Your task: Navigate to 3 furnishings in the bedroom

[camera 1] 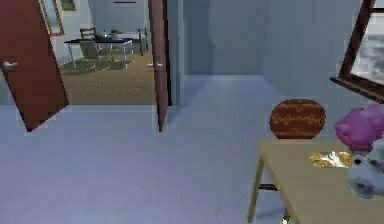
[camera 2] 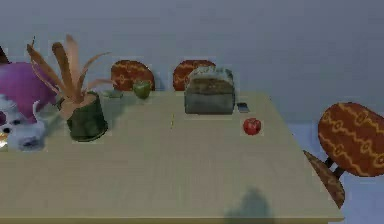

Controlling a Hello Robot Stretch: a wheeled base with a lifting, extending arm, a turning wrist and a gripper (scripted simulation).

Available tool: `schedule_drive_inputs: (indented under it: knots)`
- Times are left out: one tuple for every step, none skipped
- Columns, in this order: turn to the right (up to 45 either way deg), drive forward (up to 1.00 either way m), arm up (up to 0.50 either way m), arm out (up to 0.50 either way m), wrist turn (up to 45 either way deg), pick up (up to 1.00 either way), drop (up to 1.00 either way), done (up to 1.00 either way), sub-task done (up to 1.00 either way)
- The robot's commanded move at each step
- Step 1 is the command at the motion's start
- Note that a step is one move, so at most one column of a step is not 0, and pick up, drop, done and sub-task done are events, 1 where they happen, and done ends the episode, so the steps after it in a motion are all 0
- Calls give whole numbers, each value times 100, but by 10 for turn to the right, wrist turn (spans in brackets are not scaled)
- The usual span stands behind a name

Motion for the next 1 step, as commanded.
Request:
schedule_drive_inputs:
  knots:
    - [-450, 0, 0, 0, 0, 0, 0, 0, 0]
